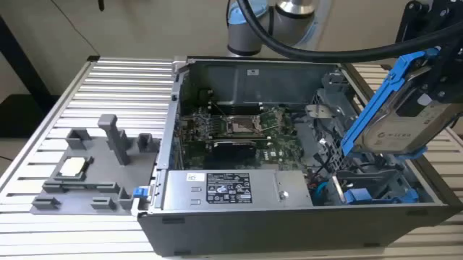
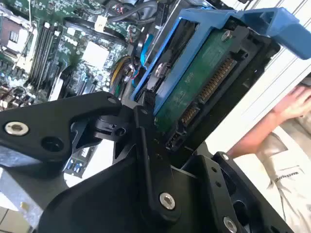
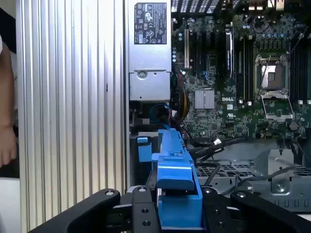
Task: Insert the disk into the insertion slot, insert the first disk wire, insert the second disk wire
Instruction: 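Insert the disk into the insertion slot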
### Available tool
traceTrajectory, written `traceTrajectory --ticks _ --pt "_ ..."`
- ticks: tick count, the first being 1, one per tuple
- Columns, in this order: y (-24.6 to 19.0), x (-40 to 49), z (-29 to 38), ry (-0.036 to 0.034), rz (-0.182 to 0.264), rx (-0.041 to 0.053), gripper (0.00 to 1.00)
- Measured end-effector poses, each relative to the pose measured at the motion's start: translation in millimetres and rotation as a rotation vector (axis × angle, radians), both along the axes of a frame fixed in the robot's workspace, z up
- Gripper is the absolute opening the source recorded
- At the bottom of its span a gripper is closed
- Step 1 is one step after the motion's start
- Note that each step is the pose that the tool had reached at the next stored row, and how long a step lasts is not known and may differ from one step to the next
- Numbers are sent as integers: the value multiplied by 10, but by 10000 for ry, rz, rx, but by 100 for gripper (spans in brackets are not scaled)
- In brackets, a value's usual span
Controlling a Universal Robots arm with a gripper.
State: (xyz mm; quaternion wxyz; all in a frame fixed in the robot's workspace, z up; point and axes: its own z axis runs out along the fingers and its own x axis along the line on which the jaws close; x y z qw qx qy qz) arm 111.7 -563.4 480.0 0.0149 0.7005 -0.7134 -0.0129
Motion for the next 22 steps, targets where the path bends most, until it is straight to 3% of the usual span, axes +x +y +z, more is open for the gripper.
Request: traceTrajectory --ticks 11,18,22 --pt "-13 6 -26 -2 -1 0 33" --pt "-25 10 -76 -104 61 2 33" --pt "-42 10 -101 -115 225 0 33"
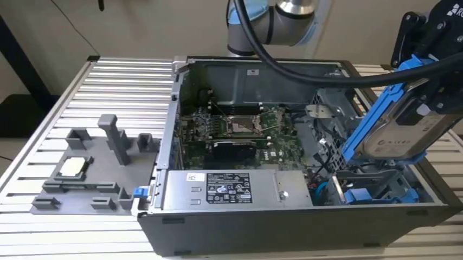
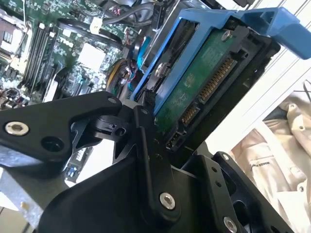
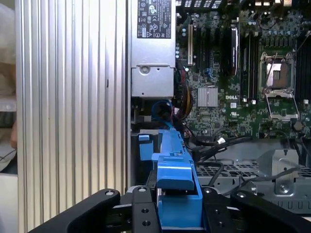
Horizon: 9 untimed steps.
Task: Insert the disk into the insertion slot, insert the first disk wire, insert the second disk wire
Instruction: 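Insert the disk into the insertion slot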
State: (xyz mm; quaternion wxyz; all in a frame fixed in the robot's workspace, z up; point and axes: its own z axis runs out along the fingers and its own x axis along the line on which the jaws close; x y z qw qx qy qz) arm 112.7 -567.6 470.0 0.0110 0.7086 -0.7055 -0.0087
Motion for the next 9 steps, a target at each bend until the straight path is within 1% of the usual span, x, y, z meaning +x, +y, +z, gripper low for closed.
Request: traceTrajectory --ticks 3,7,9 --pt "-33 0 -17 -22 126 1 33" --pt "-81 1 -41 -40 167 3 33" --pt "-95 5 -55 -50 174 4 33"
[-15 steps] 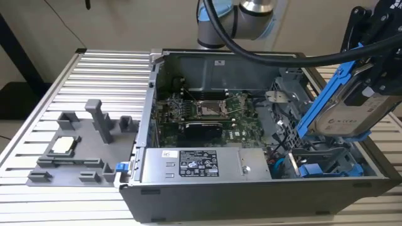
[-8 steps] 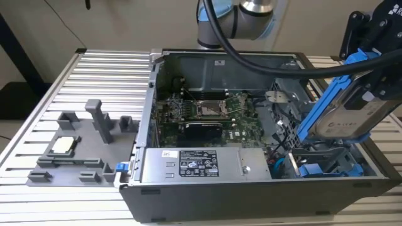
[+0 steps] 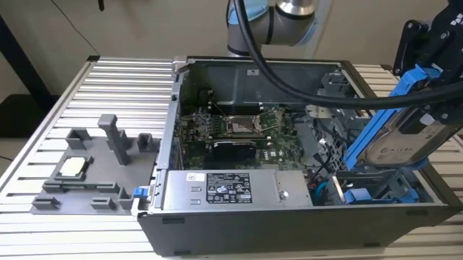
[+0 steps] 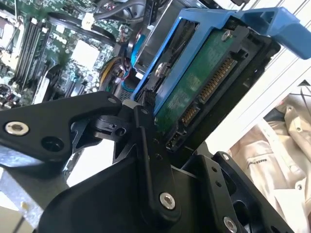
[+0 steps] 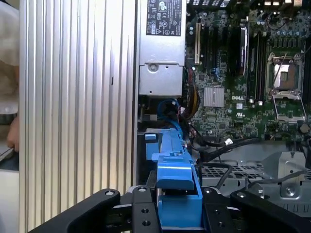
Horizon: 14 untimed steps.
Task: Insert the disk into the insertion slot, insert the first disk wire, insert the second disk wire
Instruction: 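Insert the disk into the insertion slot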
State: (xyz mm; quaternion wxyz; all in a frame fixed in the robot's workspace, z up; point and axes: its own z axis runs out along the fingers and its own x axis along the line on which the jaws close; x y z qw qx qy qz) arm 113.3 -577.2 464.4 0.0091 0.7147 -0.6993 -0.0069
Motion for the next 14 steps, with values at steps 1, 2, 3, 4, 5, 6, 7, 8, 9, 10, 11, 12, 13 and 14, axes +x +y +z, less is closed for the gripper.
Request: traceTrajectory --ticks 1,2,3,4,5,6,7,8,9,10,11,12,13,14 --pt "-7 4 -8 -6 1 0 33" --pt "-14 7 -15 -11 0 -2 33" --pt "-18 10 -23 -17 1 -3 33" --pt "-20 15 -34 -20 1 -1 33" --pt "-22 22 -45 -22 2 -3 33" --pt "-23 28 -56 -22 1 -4 33" --pt "-24 36 -69 -22 1 -3 33" --pt "-26 44 -82 -22 1 -3 33" --pt "-28 51 -96 -23 1 -2 33" --pt "-29 58 -110 -22 2 -1 33" --pt "-31 65 -122 -22 2 -3 33" --pt "-32 72 -138 -23 1 -2 33" --pt "-32 78 -153 -23 2 -2 33" --pt "-32 83 -168 -22 1 -2 33"
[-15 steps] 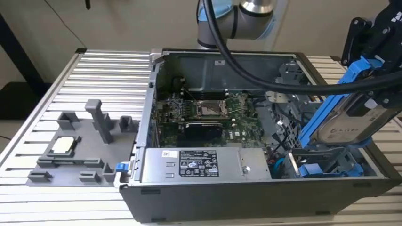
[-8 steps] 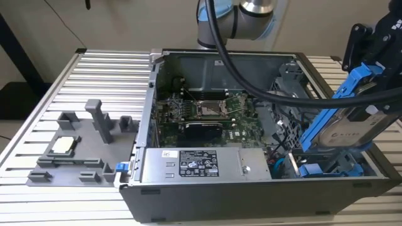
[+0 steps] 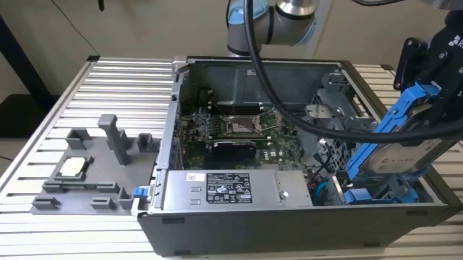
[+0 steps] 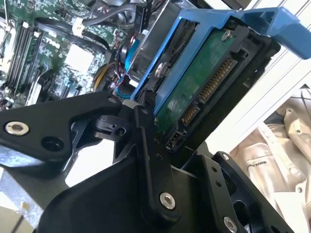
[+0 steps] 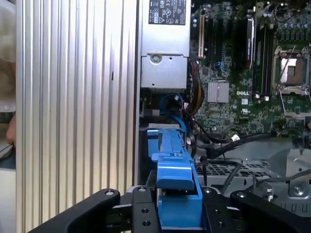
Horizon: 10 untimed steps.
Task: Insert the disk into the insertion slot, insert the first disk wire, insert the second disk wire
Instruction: 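Insert the disk into the insertion slot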
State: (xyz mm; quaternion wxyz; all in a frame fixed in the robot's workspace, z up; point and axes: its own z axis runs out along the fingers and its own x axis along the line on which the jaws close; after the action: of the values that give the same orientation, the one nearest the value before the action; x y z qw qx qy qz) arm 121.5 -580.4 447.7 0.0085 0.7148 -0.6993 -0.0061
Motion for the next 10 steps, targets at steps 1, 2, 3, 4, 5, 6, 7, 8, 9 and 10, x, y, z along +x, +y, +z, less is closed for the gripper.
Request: traceTrajectory --ticks 1,2,3,4,5,6,7,8,9,10 --pt "0 5 -16 0 0 0 33" --pt "0 9 -31 0 0 -2 33" --pt "0 10 -47 -2 0 -2 33" --pt "0 11 -62 -3 -2 0 33" --pt "0 13 -77 -4 -1 0 33" --pt "0 15 -93 -4 -1 0 33" --pt "0 18 -111 -4 -1 2 33" --pt "0 20 -126 -4 0 1 33" --pt "0 21 -139 -4 -1 0 33" --pt "1 21 -149 -4 -1 -1 33"
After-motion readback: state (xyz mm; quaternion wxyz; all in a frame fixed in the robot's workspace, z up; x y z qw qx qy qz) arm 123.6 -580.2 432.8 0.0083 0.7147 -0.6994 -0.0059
